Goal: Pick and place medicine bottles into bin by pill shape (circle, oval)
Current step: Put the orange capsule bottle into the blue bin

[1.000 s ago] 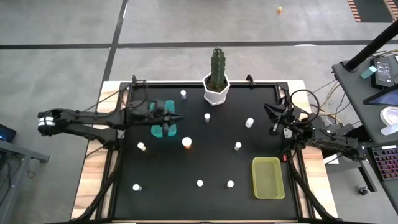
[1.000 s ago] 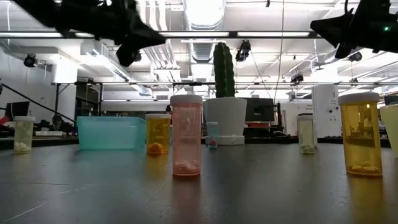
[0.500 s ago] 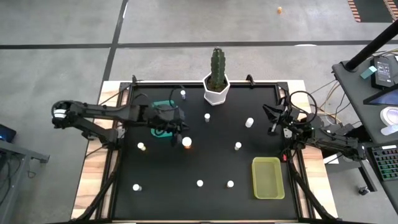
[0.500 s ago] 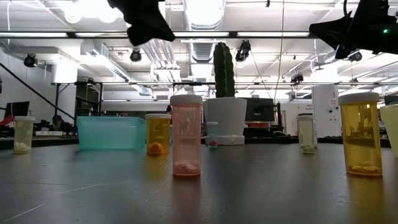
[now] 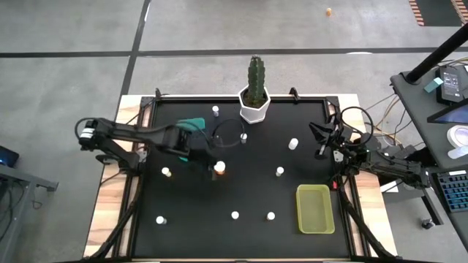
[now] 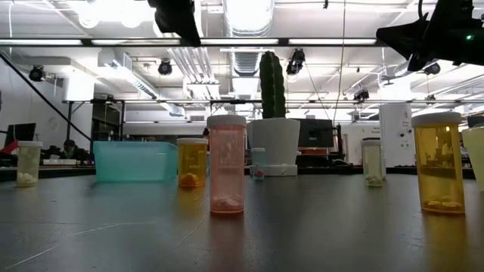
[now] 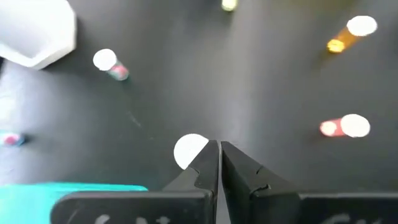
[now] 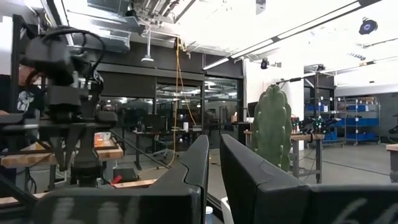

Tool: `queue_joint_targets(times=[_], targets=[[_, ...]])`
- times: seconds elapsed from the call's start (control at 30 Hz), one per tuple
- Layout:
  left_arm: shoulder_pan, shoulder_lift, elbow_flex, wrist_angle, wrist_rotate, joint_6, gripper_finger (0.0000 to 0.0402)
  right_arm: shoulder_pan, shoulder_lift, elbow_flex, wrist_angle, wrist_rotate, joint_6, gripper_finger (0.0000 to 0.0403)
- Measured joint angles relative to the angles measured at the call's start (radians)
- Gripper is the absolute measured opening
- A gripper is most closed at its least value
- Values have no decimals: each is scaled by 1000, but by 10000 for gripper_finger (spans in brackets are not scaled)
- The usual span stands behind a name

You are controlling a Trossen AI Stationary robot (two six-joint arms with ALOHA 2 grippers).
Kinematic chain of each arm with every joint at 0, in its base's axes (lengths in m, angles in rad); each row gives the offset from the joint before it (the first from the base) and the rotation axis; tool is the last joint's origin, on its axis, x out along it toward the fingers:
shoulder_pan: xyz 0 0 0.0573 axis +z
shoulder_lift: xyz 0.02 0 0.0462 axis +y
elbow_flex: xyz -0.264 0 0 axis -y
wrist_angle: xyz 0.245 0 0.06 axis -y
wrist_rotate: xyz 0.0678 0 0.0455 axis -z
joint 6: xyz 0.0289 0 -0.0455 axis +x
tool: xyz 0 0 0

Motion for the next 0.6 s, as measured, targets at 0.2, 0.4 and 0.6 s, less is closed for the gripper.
queue_joint_targets(times=[0.2,0.4,0.6], targets=[[-50,72,-19,1,-50,-139,0,0,0,0,0,0,11,34],[-36,173,-26,1,103,-139,1,0,0,0,0,0,11,34],[-26,254,-27,2,110,-76,61,0,0,0,0,0,10,34]])
